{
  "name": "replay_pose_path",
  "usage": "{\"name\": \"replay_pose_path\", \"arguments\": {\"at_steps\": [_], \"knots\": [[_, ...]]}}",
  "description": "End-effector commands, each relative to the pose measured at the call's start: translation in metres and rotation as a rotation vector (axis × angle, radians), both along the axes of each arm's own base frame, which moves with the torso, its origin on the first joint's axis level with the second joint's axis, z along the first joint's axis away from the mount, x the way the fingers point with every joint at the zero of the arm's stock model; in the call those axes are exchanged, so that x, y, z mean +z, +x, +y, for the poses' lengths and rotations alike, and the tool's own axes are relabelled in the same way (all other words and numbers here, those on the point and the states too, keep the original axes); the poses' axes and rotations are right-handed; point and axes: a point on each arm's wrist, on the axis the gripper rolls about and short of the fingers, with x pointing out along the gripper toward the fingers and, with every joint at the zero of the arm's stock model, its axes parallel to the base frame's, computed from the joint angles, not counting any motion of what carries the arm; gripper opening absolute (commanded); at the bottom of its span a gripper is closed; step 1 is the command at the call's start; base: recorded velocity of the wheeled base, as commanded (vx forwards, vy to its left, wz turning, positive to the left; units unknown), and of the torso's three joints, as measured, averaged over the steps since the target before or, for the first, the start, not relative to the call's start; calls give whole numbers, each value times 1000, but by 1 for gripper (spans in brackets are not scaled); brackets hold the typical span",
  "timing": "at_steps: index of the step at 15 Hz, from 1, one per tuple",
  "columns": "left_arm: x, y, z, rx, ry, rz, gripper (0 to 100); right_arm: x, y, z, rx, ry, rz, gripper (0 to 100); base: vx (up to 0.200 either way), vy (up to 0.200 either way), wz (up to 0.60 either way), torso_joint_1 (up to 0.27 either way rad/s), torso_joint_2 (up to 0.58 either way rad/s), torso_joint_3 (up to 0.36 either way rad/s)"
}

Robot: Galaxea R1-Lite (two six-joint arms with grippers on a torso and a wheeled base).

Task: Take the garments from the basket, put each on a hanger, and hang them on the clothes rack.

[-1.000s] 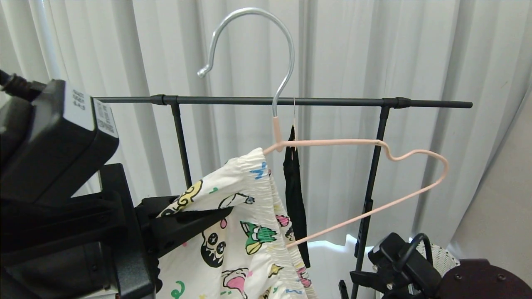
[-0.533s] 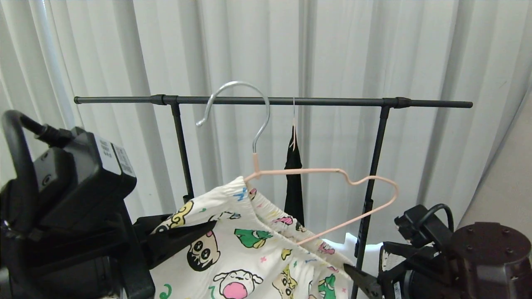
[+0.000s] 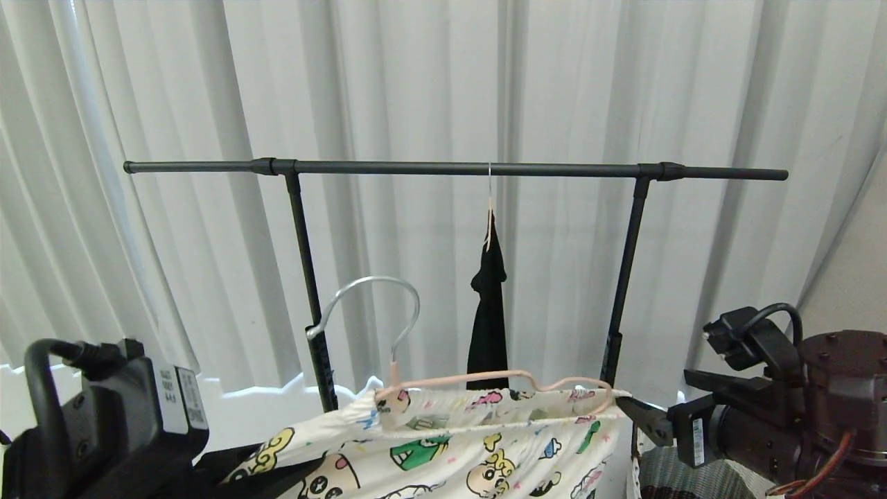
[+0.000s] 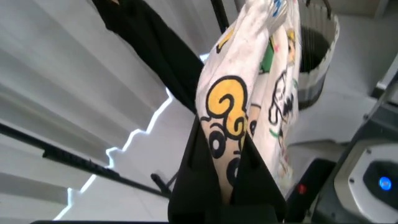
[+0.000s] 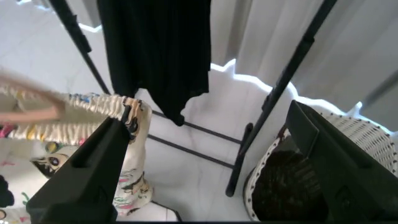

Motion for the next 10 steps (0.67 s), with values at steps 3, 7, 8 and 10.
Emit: {"name": "replay_pose_path", "arguments": {"at_steps": [3, 7, 8, 10], "knots": [[-21, -3, 4, -15, 92, 24, 0, 10, -2, -3, 42, 24, -36, 100, 0, 0, 0, 0, 0, 0], [-31, 18, -16, 80, 197, 63, 0, 21, -15, 2, 175, -29, -97, 100, 0, 0, 0, 0, 0, 0], [-29, 23, -20, 101, 198, 57, 0, 21, -21, 4, 217, -53, -101, 100, 0, 0, 0, 0, 0, 0], [-25, 29, -25, 134, 157, 65, 0, 22, -33, 9, 292, -76, -96, 100, 0, 0, 0, 0, 0, 0]]}}
